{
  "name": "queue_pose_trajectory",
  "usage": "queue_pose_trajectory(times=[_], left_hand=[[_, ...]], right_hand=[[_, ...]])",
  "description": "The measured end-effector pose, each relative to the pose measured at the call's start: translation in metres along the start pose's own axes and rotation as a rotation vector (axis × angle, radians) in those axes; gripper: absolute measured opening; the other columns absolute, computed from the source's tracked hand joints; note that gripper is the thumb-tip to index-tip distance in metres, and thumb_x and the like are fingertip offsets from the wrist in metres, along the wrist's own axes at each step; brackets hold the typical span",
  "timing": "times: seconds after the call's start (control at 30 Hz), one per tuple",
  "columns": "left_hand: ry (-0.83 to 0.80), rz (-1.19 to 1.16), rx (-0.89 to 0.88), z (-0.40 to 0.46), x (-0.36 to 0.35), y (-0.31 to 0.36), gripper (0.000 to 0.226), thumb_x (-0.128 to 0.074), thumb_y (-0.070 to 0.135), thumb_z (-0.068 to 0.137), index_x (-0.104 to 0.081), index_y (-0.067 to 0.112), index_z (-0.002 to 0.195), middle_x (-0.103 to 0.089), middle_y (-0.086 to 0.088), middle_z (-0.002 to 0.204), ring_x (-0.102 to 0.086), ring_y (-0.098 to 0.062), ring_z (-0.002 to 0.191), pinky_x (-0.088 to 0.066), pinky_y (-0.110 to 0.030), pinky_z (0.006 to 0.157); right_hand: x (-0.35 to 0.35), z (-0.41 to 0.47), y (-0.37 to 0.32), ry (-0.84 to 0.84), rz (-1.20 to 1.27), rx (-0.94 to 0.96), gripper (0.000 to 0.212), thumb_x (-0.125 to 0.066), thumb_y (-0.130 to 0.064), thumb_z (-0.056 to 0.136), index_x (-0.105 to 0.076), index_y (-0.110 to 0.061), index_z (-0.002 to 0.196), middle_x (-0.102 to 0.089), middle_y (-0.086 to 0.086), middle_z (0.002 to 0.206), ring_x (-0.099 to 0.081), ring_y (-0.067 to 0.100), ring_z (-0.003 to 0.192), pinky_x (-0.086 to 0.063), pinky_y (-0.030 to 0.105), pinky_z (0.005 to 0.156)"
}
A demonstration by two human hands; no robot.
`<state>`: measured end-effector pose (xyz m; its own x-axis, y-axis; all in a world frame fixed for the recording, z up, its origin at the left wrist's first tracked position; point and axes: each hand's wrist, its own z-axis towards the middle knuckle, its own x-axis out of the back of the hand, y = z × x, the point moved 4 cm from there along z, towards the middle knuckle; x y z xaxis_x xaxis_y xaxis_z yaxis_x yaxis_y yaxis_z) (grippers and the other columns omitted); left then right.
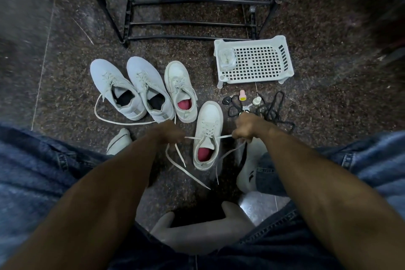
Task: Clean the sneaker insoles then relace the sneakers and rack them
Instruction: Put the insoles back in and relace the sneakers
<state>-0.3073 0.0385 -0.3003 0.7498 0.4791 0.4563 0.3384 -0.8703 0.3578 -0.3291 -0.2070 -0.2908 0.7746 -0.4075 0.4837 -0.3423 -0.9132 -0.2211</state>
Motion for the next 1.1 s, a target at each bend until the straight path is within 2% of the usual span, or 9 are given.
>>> queue_pose_trajectory(times=[0.07, 0.17, 0.23, 0.43, 0.6, 0.73, 0.83, 1.0, 1.1], left_hand=[[-0.013, -0.302, -0.037, 0.006, 0.002, 0.0, 0.028, -0.059, 0.007, 0.086, -0.055, 0.01, 0.058, -0.046, 0.003, 0.039, -0.054, -0.01, 0.038, -0.041, -0.02, 0.049], [-0.004, -0.742, -0.062, 0.0, 0.015, 0.019, 0.018, -0.062, 0.016, 0.088, -0.058, 0.006, 0.073, -0.034, 0.002, 0.04, -0.039, -0.011, 0.032, -0.056, -0.041, 0.078], [-0.058, -0.831, -0.128, -0.008, 0.02, 0.041, 0.009, -0.064, 0.016, 0.088, -0.063, 0.009, 0.084, -0.034, 0.002, 0.043, -0.028, -0.009, 0.033, -0.057, -0.042, 0.083], [-0.244, -0.605, -0.259, -0.044, 0.011, 0.089, 0.028, -0.046, 0.03, 0.099, -0.064, 0.009, 0.102, -0.056, -0.002, 0.057, -0.027, -0.008, 0.034, -0.057, -0.032, 0.064], [-0.253, -0.466, -0.327, -0.066, 0.019, 0.11, 0.041, -0.04, 0.035, 0.099, -0.063, 0.009, 0.076, -0.059, 0.001, 0.052, -0.04, -0.013, 0.037, -0.051, -0.031, 0.059], [-0.103, -0.374, -0.446, -0.08, 0.043, 0.126, 0.036, -0.048, 0.026, 0.096, -0.064, 0.009, 0.069, -0.065, -0.009, 0.064, -0.056, -0.017, 0.05, -0.04, -0.019, 0.044], [-0.061, -0.354, -0.539, -0.095, 0.057, 0.139, 0.036, -0.052, 0.019, 0.093, -0.062, 0.008, 0.06, -0.065, -0.006, 0.057, -0.056, -0.016, 0.05, -0.034, -0.022, 0.045], [-0.014, -0.293, -0.626, -0.103, 0.067, 0.151, 0.045, -0.06, 0.01, 0.088, -0.052, 0.016, 0.045, -0.048, 0.007, 0.037, -0.037, -0.004, 0.034, -0.027, -0.019, 0.041], [-0.065, -0.308, -0.677, -0.106, 0.07, 0.151, 0.036, -0.06, 0.016, 0.088, -0.06, 0.008, 0.053, -0.06, -0.002, 0.047, -0.043, -0.007, 0.038, -0.026, -0.021, 0.042]], right_hand=[[0.003, -0.004, -0.005, -0.102, 0.153, 0.011, 0.015, -0.059, -0.002, 0.078, -0.062, 0.001, 0.063, -0.066, 0.007, 0.054, -0.042, 0.012, 0.033, -0.028, 0.015, 0.035], [0.015, -0.016, -0.02, -0.14, 0.288, 0.109, 0.014, -0.057, 0.008, 0.077, -0.064, -0.004, 0.075, -0.065, 0.007, 0.059, -0.038, 0.01, 0.042, -0.028, 0.019, 0.037], [0.025, -0.026, -0.037, -0.159, 0.397, 0.214, 0.015, -0.058, 0.008, 0.08, -0.063, -0.006, 0.082, -0.066, 0.008, 0.064, -0.039, 0.009, 0.042, -0.028, 0.02, 0.037], [0.062, -0.047, -0.07, -0.063, 0.774, 0.458, 0.02, -0.053, 0.012, 0.083, -0.062, -0.006, 0.081, -0.065, 0.018, 0.065, -0.037, 0.01, 0.035, -0.024, 0.018, 0.034], [0.06, -0.039, -0.053, 0.171, 0.729, 0.235, 0.018, -0.05, -0.015, 0.096, -0.065, -0.005, 0.092, -0.064, 0.008, 0.061, -0.037, 0.011, 0.041, -0.027, 0.023, 0.037], [0.033, -0.032, -0.05, 0.061, 0.595, 0.129, 0.046, -0.048, -0.048, 0.086, -0.068, -0.007, 0.095, -0.071, 0.018, 0.076, -0.041, 0.013, 0.045, -0.026, 0.02, 0.04], [0.023, -0.037, -0.054, -0.057, 0.585, 0.119, 0.054, -0.04, -0.058, 0.092, -0.065, -0.01, 0.087, -0.063, 0.01, 0.064, -0.032, 0.011, 0.038, -0.022, 0.021, 0.043], [0.032, -0.047, -0.061, -0.209, 0.654, 0.148, 0.029, -0.049, -0.033, 0.095, -0.061, -0.018, 0.073, -0.043, -0.003, 0.046, -0.021, 0.004, 0.03, -0.017, 0.013, 0.036], [0.048, -0.044, -0.059, -0.199, 0.801, 0.171, 0.019, -0.044, -0.024, 0.092, -0.058, -0.021, 0.079, -0.044, -0.003, 0.051, -0.024, 0.004, 0.032, -0.02, 0.011, 0.035]])
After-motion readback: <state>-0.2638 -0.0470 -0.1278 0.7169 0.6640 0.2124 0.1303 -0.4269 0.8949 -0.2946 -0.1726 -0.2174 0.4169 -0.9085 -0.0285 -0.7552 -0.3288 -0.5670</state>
